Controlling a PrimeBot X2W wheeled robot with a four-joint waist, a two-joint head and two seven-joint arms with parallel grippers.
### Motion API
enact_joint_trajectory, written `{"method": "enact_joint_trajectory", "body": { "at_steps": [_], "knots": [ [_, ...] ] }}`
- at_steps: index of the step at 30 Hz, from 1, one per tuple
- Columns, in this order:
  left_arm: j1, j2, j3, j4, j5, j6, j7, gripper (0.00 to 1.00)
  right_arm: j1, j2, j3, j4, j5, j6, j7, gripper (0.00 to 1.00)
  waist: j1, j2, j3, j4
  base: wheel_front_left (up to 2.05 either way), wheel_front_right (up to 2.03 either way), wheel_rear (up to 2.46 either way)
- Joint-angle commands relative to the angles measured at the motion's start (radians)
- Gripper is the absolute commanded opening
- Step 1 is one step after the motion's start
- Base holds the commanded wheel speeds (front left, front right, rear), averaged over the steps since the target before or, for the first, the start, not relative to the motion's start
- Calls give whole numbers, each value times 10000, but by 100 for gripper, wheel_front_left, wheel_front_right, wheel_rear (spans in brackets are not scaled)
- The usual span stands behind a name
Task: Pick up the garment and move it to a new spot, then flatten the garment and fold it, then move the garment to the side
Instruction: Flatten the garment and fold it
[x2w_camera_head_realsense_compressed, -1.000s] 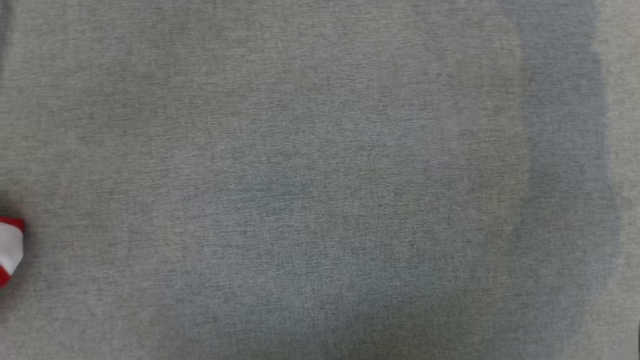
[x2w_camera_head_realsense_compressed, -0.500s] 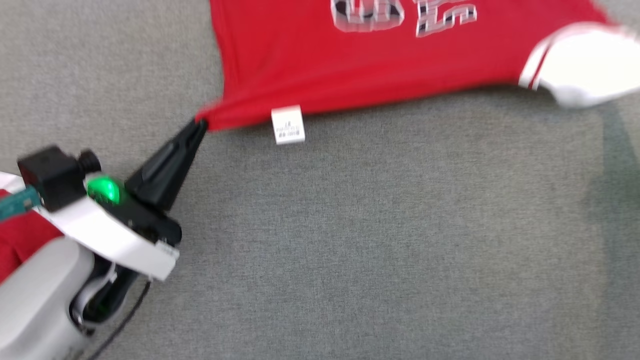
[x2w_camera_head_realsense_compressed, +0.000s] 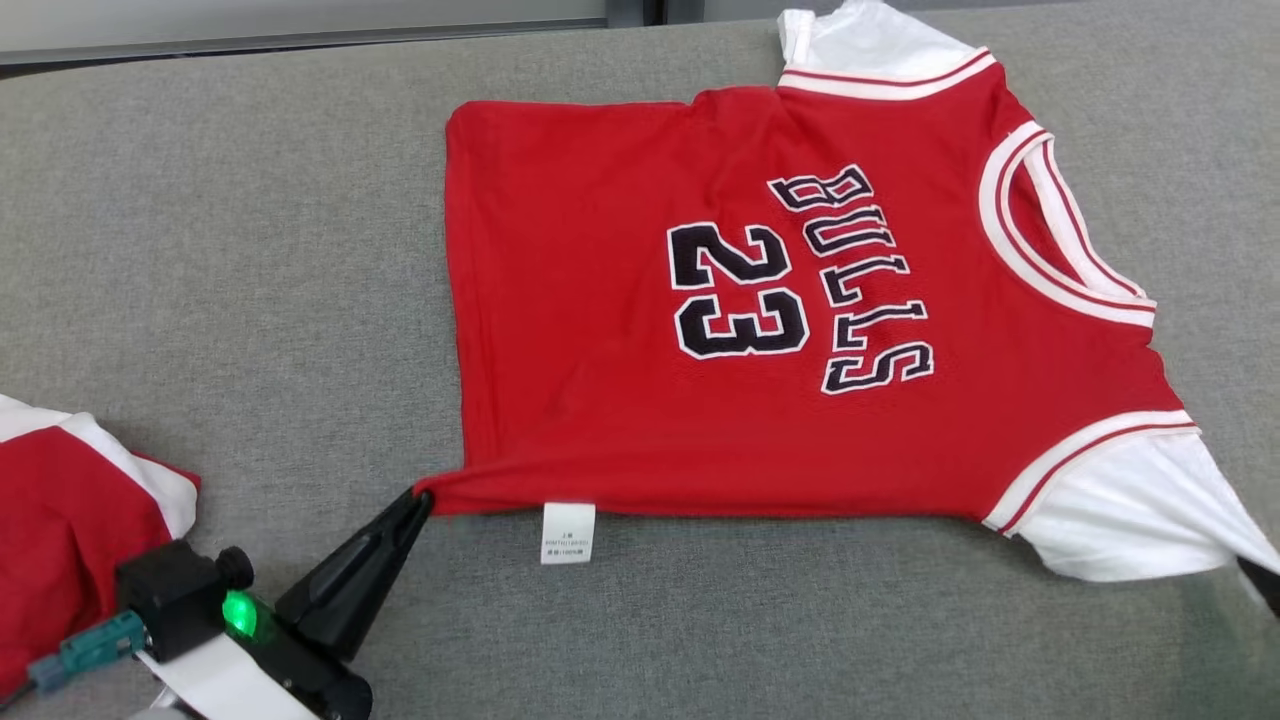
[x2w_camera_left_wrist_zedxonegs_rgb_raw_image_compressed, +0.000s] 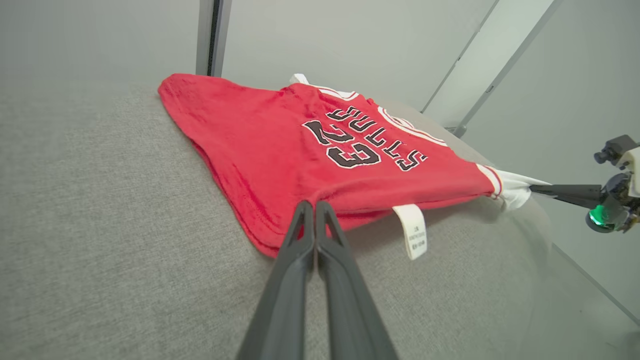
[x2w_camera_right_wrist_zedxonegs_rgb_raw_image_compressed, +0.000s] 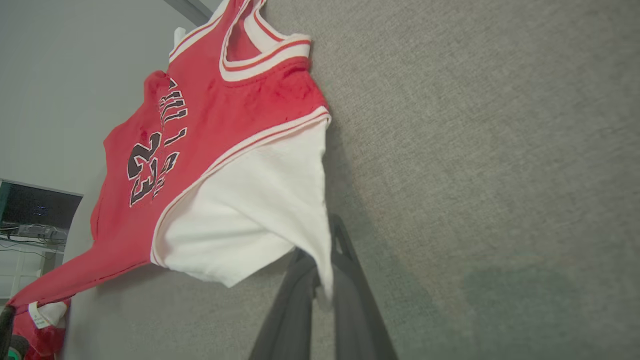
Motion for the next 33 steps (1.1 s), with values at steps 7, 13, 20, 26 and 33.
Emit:
{"method": "enact_joint_trajectory", "body": {
  "at_steps": [7, 13, 20, 26, 33],
  "knots": [
    [1074, -247, 33, -15, 556, 10, -20, 0, 712, 622, -139, -182, -482, -21, 414, 0, 0, 0, 2, -57, 0, 0, 0],
    [1566, -413, -36, -101, 687, 10, -18, 0, 782, 982, -549, -554, -468, -20, 603, 0, 0, 0, -105, 44, 0, 0, 0],
    [1533, -383, 193, -882, -167, 10, 53, 0, 630, 1192, -1402, -1588, 323, -14, 1042, 0, 0, 0, -156, 292, 0, 0, 0],
    [501, -456, 181, -1278, -1325, 10, 450, 0, -208, 1394, -1944, -1623, 604, -12, 1397, 0, 0, 0, 62, 603, 0, 0, 0],
    [-1006, -595, -123, -855, -2157, 10, 965, 0, -1769, 1606, -2107, -950, 133, -12, 1668, 0, 0, 0, 528, 895, 0, 0, 0]
  ]
}}
